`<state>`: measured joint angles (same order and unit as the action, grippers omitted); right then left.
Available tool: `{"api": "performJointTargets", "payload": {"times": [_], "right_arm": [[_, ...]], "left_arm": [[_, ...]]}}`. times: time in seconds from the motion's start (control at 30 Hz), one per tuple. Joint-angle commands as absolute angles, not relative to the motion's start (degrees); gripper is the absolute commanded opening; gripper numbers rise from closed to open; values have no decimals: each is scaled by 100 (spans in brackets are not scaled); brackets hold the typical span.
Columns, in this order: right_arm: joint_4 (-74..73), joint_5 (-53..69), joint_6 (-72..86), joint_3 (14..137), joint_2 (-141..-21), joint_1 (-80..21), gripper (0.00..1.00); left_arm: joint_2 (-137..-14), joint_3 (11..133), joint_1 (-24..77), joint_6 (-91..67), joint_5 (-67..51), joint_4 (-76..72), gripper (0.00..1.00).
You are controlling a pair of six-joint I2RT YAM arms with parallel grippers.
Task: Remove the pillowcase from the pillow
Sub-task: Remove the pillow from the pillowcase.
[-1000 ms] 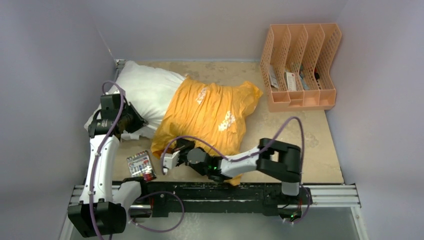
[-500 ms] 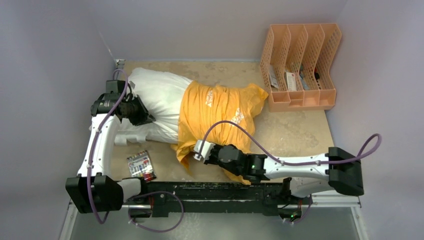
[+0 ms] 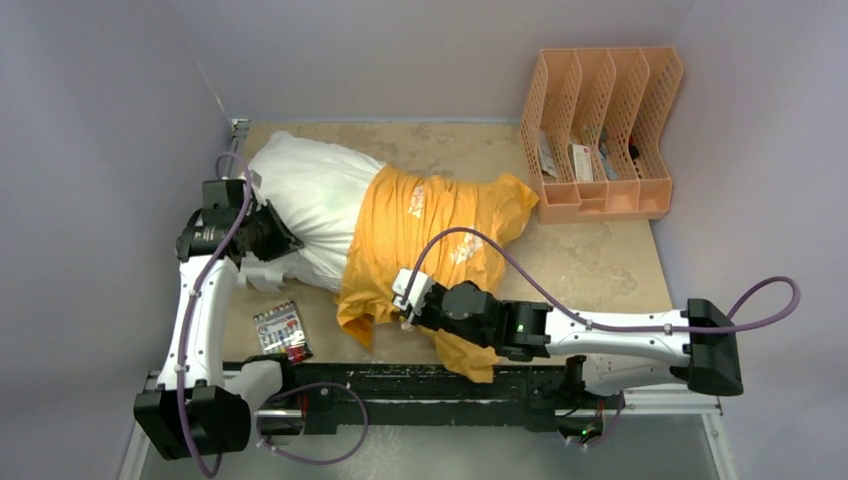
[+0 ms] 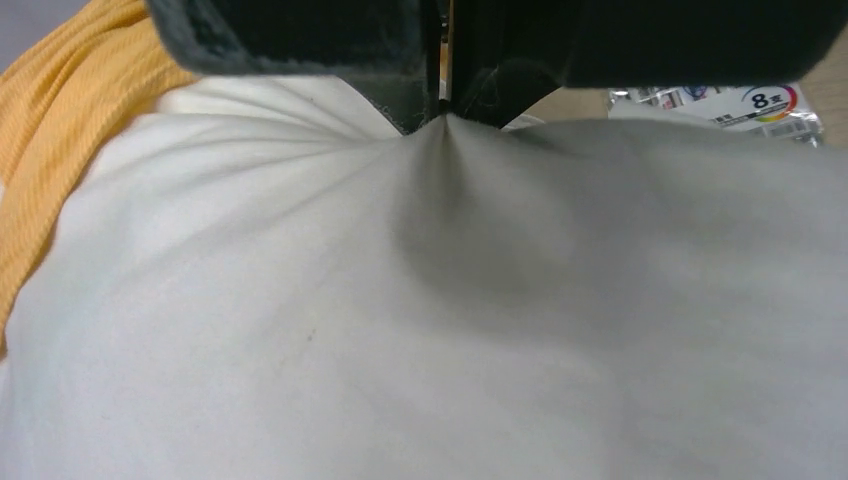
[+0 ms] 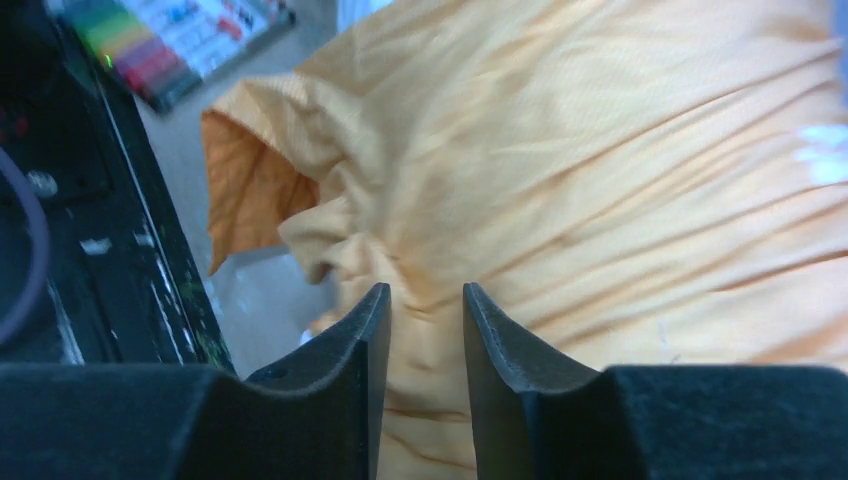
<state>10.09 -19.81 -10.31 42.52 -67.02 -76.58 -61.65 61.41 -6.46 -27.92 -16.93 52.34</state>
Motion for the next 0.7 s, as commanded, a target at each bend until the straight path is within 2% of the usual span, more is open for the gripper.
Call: {"api": "performJointTargets", "payload": {"times": [0.0, 0.03, 0.1, 0.17, 0.37, 0.47, 0.57, 0.67], "right_arm": [[420, -2621, -609, 5519, -6537, -7674, 36], [312, -2831, -588, 5712, -6547, -7673, 40], [174, -3352, -433, 5960, -6520, -7625, 56], [19, -3708, 17, 6025, -6404, -7426, 63], [-2199, -2605, 3287, 6057, -6066, -5543, 81], [-2170, -1702, 3756, 5722, -5887, -5129, 90], [-1922, -646, 4158, 5551, -6078, -4802, 91], [-1995, -300, 4690, 5524, -6508, -4592, 87]], "left_arm": [[-5805, 5780, -921, -2582, -958, 4270, 0], [-5749, 5708, -916, -2590, -1048, 4271, 0], [-5667, 5614, -916, -2645, -1184, 4289, 0], [-5606, 5546, -919, -2730, -1309, 4239, 0], [-5555, 5573, -914, -2812, -1517, 4251, 0], [-5531, 5528, -919, -2810, -1554, 4289, 0], [-5506, 5452, -916, -2874, -1573, 4236, 0], [-5519, 5473, -914, -2883, -1567, 4251, 0]]}}
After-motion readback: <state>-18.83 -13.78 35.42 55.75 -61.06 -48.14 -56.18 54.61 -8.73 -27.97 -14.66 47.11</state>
